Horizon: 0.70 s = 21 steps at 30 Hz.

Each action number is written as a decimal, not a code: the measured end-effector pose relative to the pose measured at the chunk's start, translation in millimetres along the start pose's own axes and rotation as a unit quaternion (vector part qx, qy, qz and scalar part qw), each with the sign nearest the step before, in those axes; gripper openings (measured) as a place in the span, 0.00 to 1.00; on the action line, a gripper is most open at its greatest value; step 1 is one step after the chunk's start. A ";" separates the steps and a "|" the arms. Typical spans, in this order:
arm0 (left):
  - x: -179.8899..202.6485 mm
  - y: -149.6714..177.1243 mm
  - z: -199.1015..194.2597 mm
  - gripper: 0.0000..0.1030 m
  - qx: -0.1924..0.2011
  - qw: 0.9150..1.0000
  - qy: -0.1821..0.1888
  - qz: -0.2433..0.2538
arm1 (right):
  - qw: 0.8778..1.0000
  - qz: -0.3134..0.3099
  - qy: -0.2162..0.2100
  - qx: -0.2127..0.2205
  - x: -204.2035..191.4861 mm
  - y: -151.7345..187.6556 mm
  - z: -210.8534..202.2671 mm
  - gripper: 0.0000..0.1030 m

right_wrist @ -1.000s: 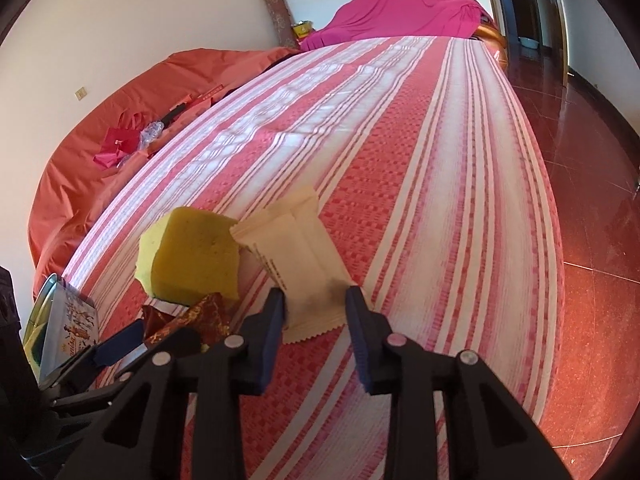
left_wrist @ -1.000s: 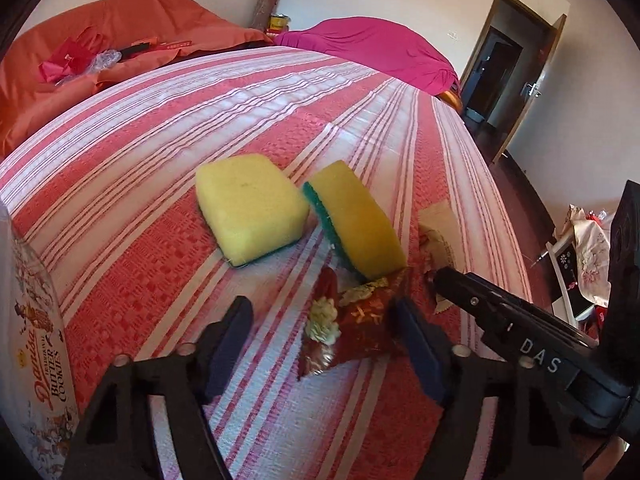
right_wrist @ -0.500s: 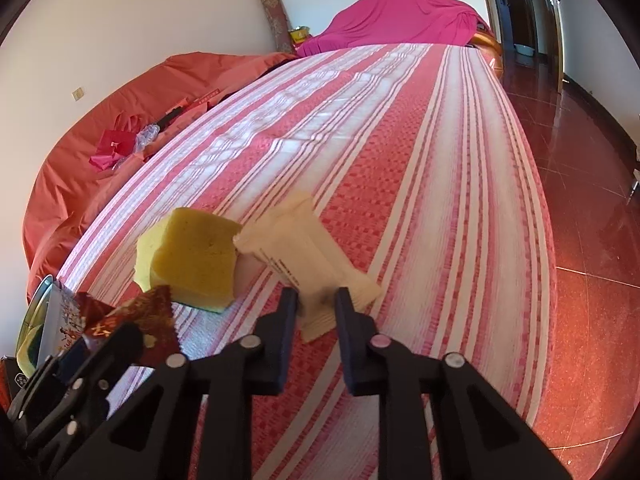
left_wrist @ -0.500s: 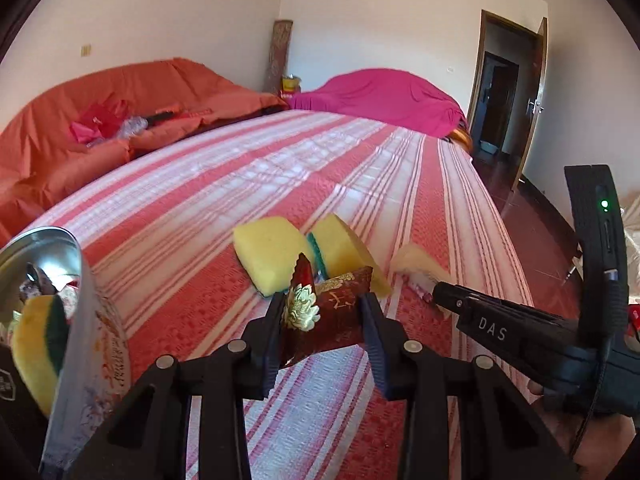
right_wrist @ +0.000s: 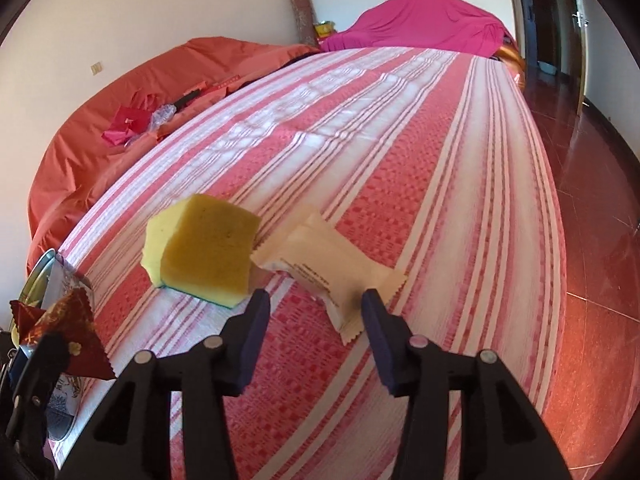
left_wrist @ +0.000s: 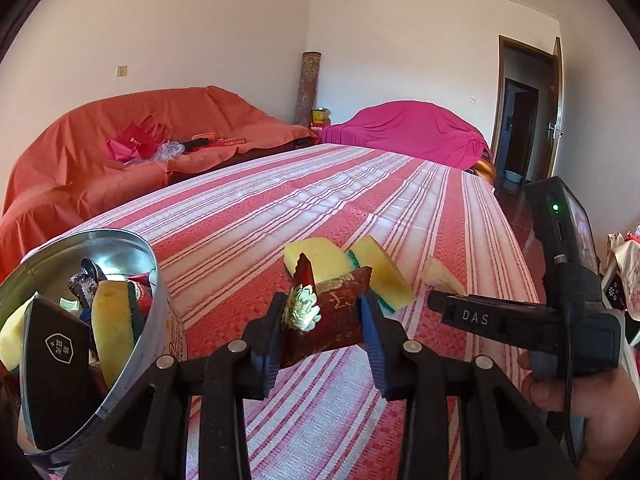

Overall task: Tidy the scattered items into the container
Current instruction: 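Grasp the red snack packet with the left gripper while the right grasps the cream packet, then lift both packets from the bed with both grippers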

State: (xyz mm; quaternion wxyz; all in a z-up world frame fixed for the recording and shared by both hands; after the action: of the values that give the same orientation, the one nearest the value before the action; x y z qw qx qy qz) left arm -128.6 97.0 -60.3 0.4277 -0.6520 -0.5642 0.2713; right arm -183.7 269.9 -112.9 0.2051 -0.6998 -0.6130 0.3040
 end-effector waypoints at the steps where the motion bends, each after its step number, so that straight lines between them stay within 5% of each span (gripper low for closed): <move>1: 0.4 1.0 0.4 0.38 -0.003 1.000 0.000 0.001 | 1.000 -0.014 0.004 -0.002 -0.5 -4.0 2.8 0.49; 5: 3.8 2.0 0.8 0.38 -0.005 1.000 0.005 0.009 | 0.998 -0.053 -0.003 -0.019 0.4 -10.6 14.3 0.61; 7: 4.8 2.2 0.3 0.38 -0.005 1.000 0.005 0.010 | 0.999 -0.048 -0.011 -0.017 1.2 -11.4 15.2 0.49; 9: 4.2 1.6 2.1 0.38 -0.008 1.000 0.005 0.011 | 0.998 -0.050 -0.015 -0.016 -1.4 -10.6 14.5 0.22; 11: 3.8 1.7 2.2 0.38 -0.008 1.000 0.003 0.008 | 0.998 -0.054 -0.017 -0.009 -5.4 -9.6 10.8 0.12; 16: 2.5 1.2 -0.9 0.38 -0.004 1.000 0.004 0.001 | 0.999 -0.047 -0.018 0.013 -12.0 -5.8 -1.7 0.10; 19: 4.0 0.3 -2.3 0.38 0.000 1.000 0.004 0.002 | 0.999 -0.048 -0.007 0.014 -13.6 -6.3 -2.7 0.17; 21: 6.3 0.8 -3.0 0.38 0.000 1.000 0.005 0.006 | 0.997 -0.065 0.000 0.028 -13.4 -14.6 -6.0 0.56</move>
State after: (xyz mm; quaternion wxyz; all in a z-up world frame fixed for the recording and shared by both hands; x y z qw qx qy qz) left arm -124.3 102.3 -58.7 0.4288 -0.6567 -0.5579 0.2713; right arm -191.2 259.7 -96.6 0.2442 -0.6525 -0.6483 0.3070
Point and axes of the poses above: each gripper's, at about its wrist camera, not at the fingertips, and z roughly the way its jaws point, x to its right, y to its underside, the point moved 6 cm from there along z, roughly the way its jaws point, and after that the axes turned 4 degrees about -z, right-handed, at the moved point
